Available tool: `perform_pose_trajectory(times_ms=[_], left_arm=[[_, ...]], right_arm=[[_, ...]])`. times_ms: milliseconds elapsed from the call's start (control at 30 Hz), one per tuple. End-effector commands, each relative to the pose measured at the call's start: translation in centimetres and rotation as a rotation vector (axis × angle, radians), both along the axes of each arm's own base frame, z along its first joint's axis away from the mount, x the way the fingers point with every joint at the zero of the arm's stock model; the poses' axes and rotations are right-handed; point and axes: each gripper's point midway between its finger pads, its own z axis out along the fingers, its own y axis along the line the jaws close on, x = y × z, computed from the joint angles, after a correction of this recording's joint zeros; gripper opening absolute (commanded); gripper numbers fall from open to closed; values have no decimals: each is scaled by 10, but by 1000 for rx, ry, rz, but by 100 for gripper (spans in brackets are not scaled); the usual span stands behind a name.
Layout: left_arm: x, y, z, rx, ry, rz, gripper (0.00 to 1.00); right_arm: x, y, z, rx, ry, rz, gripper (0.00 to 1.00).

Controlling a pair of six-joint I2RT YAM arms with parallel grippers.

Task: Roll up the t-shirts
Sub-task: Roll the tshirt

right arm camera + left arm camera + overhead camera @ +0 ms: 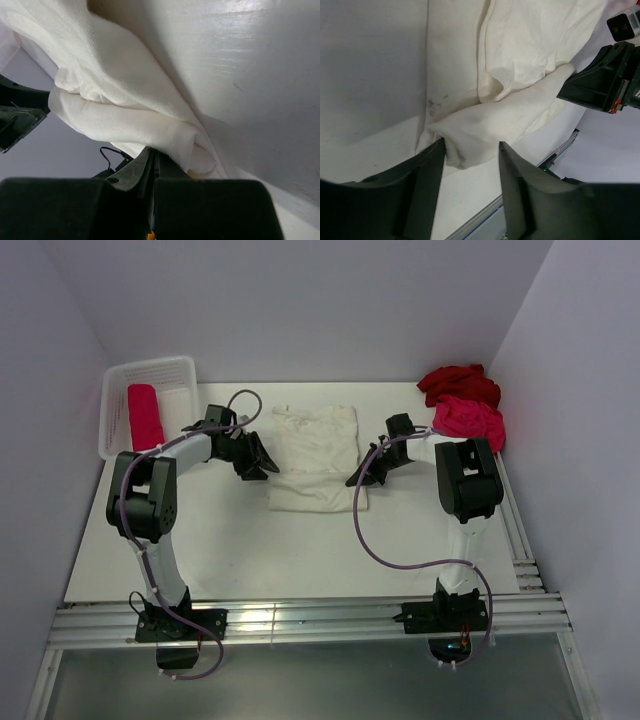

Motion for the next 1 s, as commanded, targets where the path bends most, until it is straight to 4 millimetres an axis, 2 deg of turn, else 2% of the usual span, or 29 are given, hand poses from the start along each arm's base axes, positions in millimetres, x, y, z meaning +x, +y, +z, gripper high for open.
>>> perform_pose_trajectory(times_ms=[0, 33, 200, 300, 400, 600, 700, 800, 867, 967], left_arm=[[6, -12, 12, -50, -40, -27, 47], [5, -12, 11, -50, -38, -29, 35], [11, -17, 14, -90, -51, -21, 1], [16, -16, 17, -109, -71, 10, 0], [18, -4, 9, -99, -65, 91, 0], [0, 34, -28, -85, 47, 270, 0], [-1, 45, -33, -92, 56, 328, 0], [8, 46, -24, -130, 25, 343, 0], [13, 43, -17, -140, 9, 334, 9], [28, 37, 8, -161, -63, 291, 30]], right_arm=[[11, -1, 12, -12, -43, -6, 0], [11, -1, 12, -12, -42, -7, 0], [10, -1, 10, -9, -35, -12, 0], [8, -2, 8, -13, -30, -14, 0], [6, -4, 6, -26, -26, -26, 0], [6, -10, 2, -32, -23, -79, 0], [5, -12, 1, -26, -19, -92, 0], [5, -11, 2, -21, -22, -91, 0], [5, -11, 2, -19, -25, -90, 0], [5, -11, 3, -16, -28, -91, 0]])
